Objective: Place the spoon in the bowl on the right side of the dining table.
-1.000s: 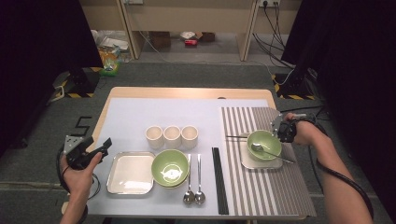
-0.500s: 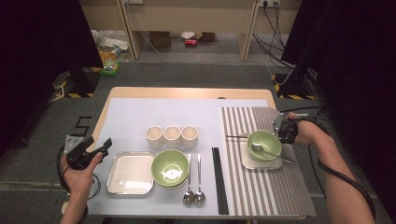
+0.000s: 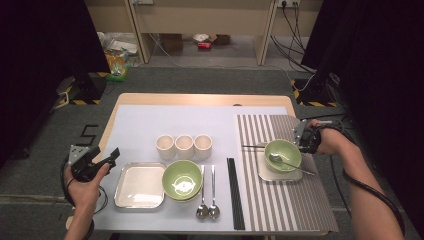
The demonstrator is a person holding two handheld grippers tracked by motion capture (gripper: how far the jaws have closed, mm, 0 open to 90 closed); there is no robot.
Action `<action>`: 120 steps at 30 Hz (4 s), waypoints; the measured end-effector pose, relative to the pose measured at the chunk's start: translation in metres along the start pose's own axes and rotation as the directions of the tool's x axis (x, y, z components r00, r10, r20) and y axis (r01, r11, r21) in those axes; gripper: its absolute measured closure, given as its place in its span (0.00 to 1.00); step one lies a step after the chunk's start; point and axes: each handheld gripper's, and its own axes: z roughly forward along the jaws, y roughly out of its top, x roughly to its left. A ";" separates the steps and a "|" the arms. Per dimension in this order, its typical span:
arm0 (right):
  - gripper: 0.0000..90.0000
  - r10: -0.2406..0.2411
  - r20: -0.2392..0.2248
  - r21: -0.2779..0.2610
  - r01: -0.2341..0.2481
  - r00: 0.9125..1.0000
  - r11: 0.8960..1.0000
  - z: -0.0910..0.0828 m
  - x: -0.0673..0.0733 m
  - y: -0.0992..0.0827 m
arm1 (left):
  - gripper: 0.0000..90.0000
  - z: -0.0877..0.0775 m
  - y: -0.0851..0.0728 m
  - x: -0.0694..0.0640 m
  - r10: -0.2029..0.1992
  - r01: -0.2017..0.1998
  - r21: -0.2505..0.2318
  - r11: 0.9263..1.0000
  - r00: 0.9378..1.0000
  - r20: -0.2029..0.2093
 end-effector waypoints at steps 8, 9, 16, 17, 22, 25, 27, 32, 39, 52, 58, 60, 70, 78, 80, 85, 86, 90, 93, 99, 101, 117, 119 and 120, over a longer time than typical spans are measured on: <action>0.81 0.061 0.006 -0.018 -0.061 0.998 0.998 -0.006 -0.001 -0.002 | 0.26 0.000 0.000 0.000 -0.001 0.001 -0.001 1.000 1.000 0.000; 0.83 0.065 0.003 -0.022 -0.065 0.998 0.998 -0.007 -0.001 -0.002 | 0.26 0.000 0.000 0.000 -0.001 0.001 0.000 1.000 1.000 0.000; 0.89 0.135 0.027 -0.044 -0.133 0.991 0.990 -0.014 -0.006 0.000 | 0.26 0.000 0.000 0.000 -0.002 0.002 -0.002 1.000 1.000 0.000; 0.89 0.142 0.033 -0.054 -0.140 0.989 0.989 -0.015 -0.007 0.000 | 0.26 0.000 0.000 0.000 -0.003 0.003 -0.003 1.000 1.000 0.000; 0.90 0.197 0.054 -0.082 -0.192 0.979 0.978 -0.017 -0.013 0.004 | 0.26 -0.001 0.001 0.001 -0.003 0.003 -0.003 1.000 1.000 0.001; 0.91 0.248 0.061 -0.096 -0.242 0.967 0.966 -0.018 -0.015 0.006 | 0.26 -0.001 0.001 0.001 -0.002 0.002 -0.004 1.000 1.000 0.001; 0.90 0.310 0.061 -0.095 -0.303 0.949 0.948 -0.019 -0.015 0.008 | 0.26 -0.001 0.001 0.001 -0.002 0.002 -0.004 1.000 1.000 0.000; 0.88 0.396 0.059 -0.124 -0.386 0.917 0.914 -0.018 -0.019 0.014 | 0.26 -0.001 0.001 0.001 -0.002 0.002 -0.004 1.000 1.000 -0.002; 0.86 0.490 0.061 -0.157 -0.476 0.870 0.865 -0.019 -0.023 0.023 | 0.26 -0.002 0.001 0.003 -0.003 0.003 -0.005 1.000 1.000 -0.005; 0.85 0.627 0.076 -0.187 -0.606 0.776 0.773 -0.025 -0.028 0.035 | 0.26 -0.004 0.003 0.006 -0.007 0.006 -0.011 1.000 1.000 -0.009; 0.84 0.663 0.068 -0.192 -0.643 0.745 0.742 -0.024 -0.028 0.043 | 0.26 -0.005 0.004 0.006 -0.010 0.009 -0.013 1.000 1.000 -0.008; 0.83 0.678 0.064 -0.198 -0.656 0.733 0.728 -0.024 -0.028 0.046 | 0.26 -0.004 0.004 0.006 -0.010 0.010 -0.012 1.000 1.000 -0.007; 0.84 0.715 0.063 -0.209 -0.691 0.696 0.691 -0.026 -0.026 0.057 | 0.26 -0.004 0.004 0.007 -0.013 0.013 -0.012 1.000 1.000 -0.006; 0.85 0.762 0.055 -0.209 -0.739 0.645 0.641 -0.027 -0.025 0.065 | 0.26 -0.005 0.005 0.006 -0.013 0.013 -0.015 1.000 1.000 -0.002; 0.84 0.773 0.052 -0.206 -0.750 0.633 0.628 -0.027 -0.025 0.067 | 0.26 -0.005 0.005 0.006 -0.013 0.013 -0.014 1.000 1.000 -0.002; 0.83 0.793 0.044 -0.210 -0.770 0.607 0.602 -0.025 -0.024 0.070 | 0.26 -0.005 0.005 0.006 -0.013 0.013 -0.014 1.000 1.000 -0.002; 0.83 0.798 0.042 -0.214 -0.775 0.601 0.595 -0.025 -0.024 0.071 | 0.26 -0.005 0.005 0.006 -0.012 0.012 -0.014 1.000 1.000 -0.002; 0.82 0.818 0.038 -0.227 -0.792 0.574 0.567 -0.026 -0.023 0.073 | 0.26 -0.005 0.005 0.006 -0.011 0.011 -0.013 1.000 1.000 -0.001; 0.81 0.831 0.045 -0.239 -0.802 0.555 0.548 -0.027 -0.024 0.075 | 0.26 -0.005 0.006 0.006 -0.011 0.011 -0.015 1.000 1.000 0.000; 0.81 0.864 0.045 -0.249 -0.832 0.501 0.495 -0.031 -0.023 0.079 | 0.26 -0.004 0.006 0.006 -0.011 0.011 -0.016 1.000 1.000 0.001; 0.81 0.869 0.045 -0.248 -0.837 0.493 0.488 -0.032 -0.022 0.082 | 0.26 -0.004 0.006 0.006 -0.012 0.012 -0.016 1.000 1.000 0.001; 0.78 0.916 0.022 -0.220 -0.892 0.401 0.396 -0.036 -0.013 0.109 | 0.26 -0.004 0.007 0.005 -0.011 0.011 -0.016 1.000 1.000 0.007; 0.78 0.919 0.014 -0.221 -0.895 0.393 0.387 -0.036 -0.012 0.113 | 0.26 -0.003 0.007 0.005 -0.010 0.011 -0.016 1.000 1.000 0.005; 0.78 0.919 0.013 -0.221 -0.895 0.394 0.387 -0.036 -0.011 0.115 | 0.26 -0.003 0.007 0.005 -0.011 0.011 -0.016 1.000 1.000 0.006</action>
